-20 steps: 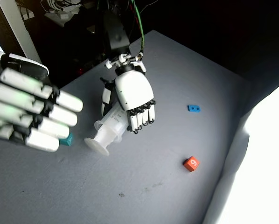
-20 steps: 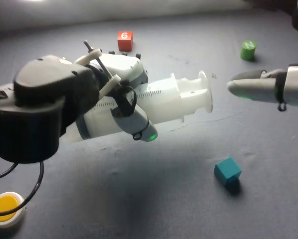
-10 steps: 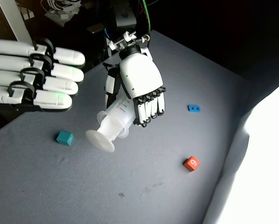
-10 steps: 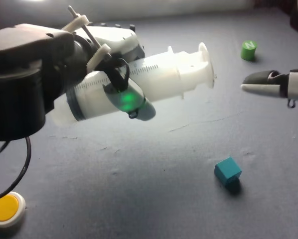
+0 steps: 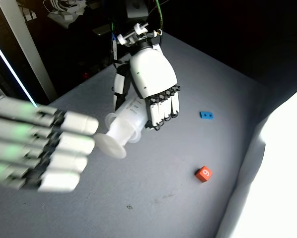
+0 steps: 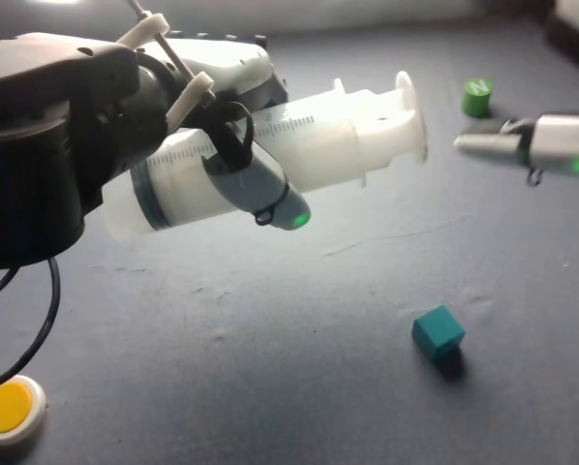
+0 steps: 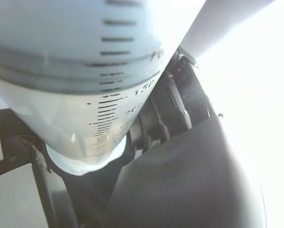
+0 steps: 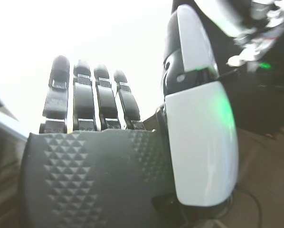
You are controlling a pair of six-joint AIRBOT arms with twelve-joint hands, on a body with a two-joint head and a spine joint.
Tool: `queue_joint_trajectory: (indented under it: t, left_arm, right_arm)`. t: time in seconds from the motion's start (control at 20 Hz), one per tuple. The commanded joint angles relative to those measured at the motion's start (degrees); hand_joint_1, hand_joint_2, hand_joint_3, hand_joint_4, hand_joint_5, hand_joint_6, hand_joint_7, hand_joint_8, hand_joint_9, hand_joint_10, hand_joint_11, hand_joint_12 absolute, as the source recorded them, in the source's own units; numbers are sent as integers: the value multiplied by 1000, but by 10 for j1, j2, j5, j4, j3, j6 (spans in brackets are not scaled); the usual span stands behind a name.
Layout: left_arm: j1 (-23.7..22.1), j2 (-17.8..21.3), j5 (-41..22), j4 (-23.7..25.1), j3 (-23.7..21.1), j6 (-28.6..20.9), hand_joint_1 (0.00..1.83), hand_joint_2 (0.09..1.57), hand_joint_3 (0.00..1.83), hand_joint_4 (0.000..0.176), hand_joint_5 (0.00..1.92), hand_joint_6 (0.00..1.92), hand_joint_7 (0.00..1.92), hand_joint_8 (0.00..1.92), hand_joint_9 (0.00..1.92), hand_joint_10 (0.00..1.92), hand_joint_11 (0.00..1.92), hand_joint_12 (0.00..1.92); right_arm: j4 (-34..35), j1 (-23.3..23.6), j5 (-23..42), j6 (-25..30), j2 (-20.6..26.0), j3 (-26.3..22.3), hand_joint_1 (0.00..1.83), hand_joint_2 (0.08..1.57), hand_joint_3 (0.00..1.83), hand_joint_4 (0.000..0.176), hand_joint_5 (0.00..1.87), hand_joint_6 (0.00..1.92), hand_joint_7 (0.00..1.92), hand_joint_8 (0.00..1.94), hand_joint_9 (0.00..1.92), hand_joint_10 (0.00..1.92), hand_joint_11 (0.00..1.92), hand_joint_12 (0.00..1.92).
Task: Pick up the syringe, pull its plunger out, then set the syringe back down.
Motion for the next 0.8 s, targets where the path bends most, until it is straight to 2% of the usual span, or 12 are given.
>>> queue_joint_trajectory:
  t: [0.0, 0.1, 0.15, 0.2, 0.25, 0.35, 0.4, 0.5, 0.6, 0.75]
  left_arm:
    - [-10, 5, -6, 33, 1, 0, 1185, 1232, 0, 0, 700, 1270, 845, 1409, 692, 1343, 462, 1590]
    - [-12, 5, -8, 33, 2, 0, 1178, 1233, 0, 0, 689, 1300, 843, 1393, 686, 1302, 453, 1573]
    - [-13, 5, -8, 33, 2, 0, 1187, 1224, 0, 0, 714, 1254, 858, 1378, 709, 1276, 472, 1558]
    - [-13, 5, -8, 33, 2, 0, 1167, 1247, 1, 0, 667, 1340, 822, 1417, 695, 1285, 465, 1572]
    - [-13, 5, -8, 33, 3, 0, 1162, 1252, 1, 0, 665, 1348, 810, 1433, 691, 1287, 461, 1575]
    - [-13, 5, -8, 33, 4, 0, 1163, 1246, 0, 0, 675, 1344, 819, 1409, 700, 1269, 470, 1560]
    - [-14, 5, -8, 32, 4, 0, 1170, 1244, 0, 0, 681, 1316, 823, 1421, 702, 1274, 471, 1562]
    - [-15, 5, -8, 31, 5, 0, 1179, 1240, 0, 0, 703, 1259, 817, 1456, 684, 1322, 465, 1571]
    - [-16, 5, -9, 30, 6, 0, 1170, 1255, 0, 0, 686, 1281, 787, 1505, 650, 1352, 430, 1596]
    - [-17, 5, -9, 30, 6, 0, 1170, 1253, 0, 0, 676, 1301, 798, 1476, 658, 1300, 437, 1562]
  right_arm:
    - [-20, 7, 55, 1, -1, 8, 1134, 1050, 5, 0, 174, 10, 196, 11, 201, 14, 0, 496]
    - [-27, 10, 44, 5, -15, 17, 1148, 1042, 0, 0, 178, 9, 195, 8, 203, 12, 0, 500]
    - [-28, 12, 40, 12, -21, 22, 1152, 1043, 0, 0, 180, 9, 188, 4, 195, 8, 0, 499]
    - [-28, 11, 38, 19, -27, 29, 1151, 1038, 0, 0, 188, 10, 211, 10, 218, 14, 0, 559]
    - [-28, 11, 36, 25, -34, 36, 1156, 1033, 0, 0, 207, 12, 226, 10, 231, 15, 0, 588]
    - [-28, 7, 32, 41, -53, 56, 1131, 1049, 4, 0, 149, 0, 195, 1, 215, 5, 0, 554]
    - [-35, 6, 23, 51, -65, 69, 1131, 1048, 2, 0, 148, 2, 190, 0, 209, 1, 0, 514]
    - [-76, 5, 12, 76, -82, 88, 1135, 1039, 0, 0, 203, 14, 213, 5, 226, 5, 0, 573]
    - [-111, 2, 6, 91, -101, 107, 1120, 1045, 2, 0, 191, 6, 218, 5, 232, 7, 0, 591]
    - [-120, -3, 6, 110, -123, 133, 1133, 1054, 3, 0, 174, 1, 205, 1, 219, 0, 0, 561]
